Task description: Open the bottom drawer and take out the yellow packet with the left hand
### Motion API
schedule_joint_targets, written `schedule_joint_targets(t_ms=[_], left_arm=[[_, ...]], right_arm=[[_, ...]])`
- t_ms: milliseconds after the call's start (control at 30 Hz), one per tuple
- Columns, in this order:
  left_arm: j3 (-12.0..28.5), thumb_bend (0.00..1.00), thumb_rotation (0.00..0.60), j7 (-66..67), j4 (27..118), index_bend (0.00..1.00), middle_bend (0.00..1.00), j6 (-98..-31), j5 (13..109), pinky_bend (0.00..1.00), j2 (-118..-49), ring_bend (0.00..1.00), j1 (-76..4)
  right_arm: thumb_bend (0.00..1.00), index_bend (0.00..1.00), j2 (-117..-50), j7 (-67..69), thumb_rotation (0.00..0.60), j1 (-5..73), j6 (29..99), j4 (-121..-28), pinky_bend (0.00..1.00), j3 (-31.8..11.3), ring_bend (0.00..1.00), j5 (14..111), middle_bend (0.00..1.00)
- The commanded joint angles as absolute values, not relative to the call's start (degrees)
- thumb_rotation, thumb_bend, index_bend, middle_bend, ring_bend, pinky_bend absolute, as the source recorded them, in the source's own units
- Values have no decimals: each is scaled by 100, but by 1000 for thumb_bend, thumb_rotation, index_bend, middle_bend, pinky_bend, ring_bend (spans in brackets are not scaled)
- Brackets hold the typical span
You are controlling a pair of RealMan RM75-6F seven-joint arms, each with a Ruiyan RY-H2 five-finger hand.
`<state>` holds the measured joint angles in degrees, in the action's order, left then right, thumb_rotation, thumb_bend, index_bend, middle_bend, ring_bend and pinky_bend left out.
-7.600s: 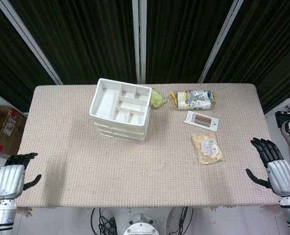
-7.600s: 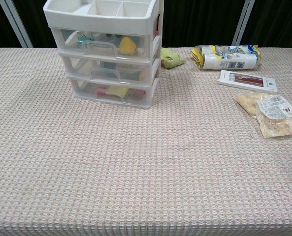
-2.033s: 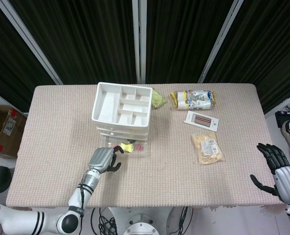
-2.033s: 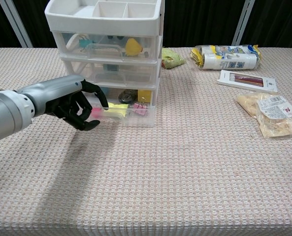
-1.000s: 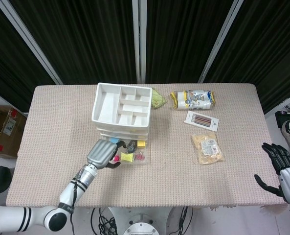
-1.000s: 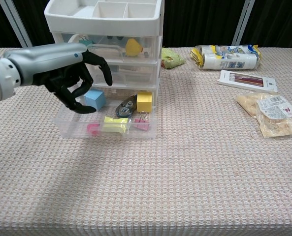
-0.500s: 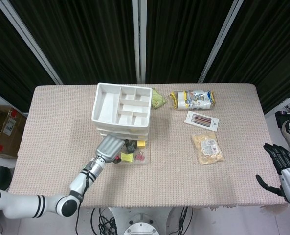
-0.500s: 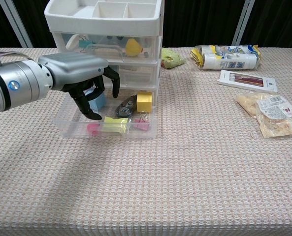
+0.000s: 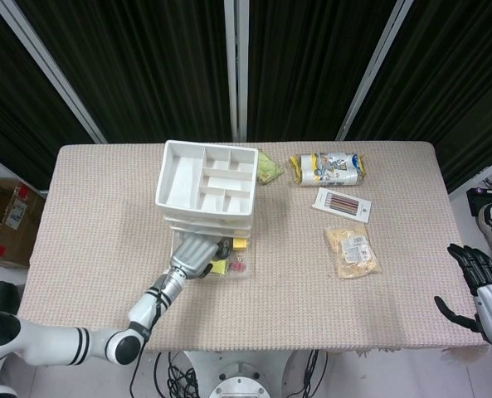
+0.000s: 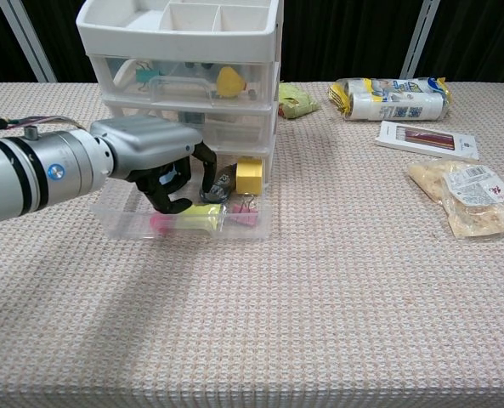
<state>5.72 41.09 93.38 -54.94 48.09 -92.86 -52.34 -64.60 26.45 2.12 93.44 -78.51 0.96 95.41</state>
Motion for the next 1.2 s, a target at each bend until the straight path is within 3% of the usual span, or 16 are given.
schedule_joint_targets(t_ms=[33,567,1200], left_arm=[[545,158,600,4158,9287,411,795,-5438,4765,1000,-9323,905,-5289],[595,70,600,4166,9120,435,789,-4770,4209,1000,-9029,904,-5782],[572,62,600,3730,8888,442,785,-4356,3937,1000,-9055,904,-6245]], right_arm=[[213,0,-6461,2650,600,209,9342,-7850,8,93,0,9532,78],[213,0,-6516,2752,600,195,9234,-7708,9,80,0,9421,81],[213,0,-6552,2819,600,143,9247,-7599,10,73,0,9382,87]])
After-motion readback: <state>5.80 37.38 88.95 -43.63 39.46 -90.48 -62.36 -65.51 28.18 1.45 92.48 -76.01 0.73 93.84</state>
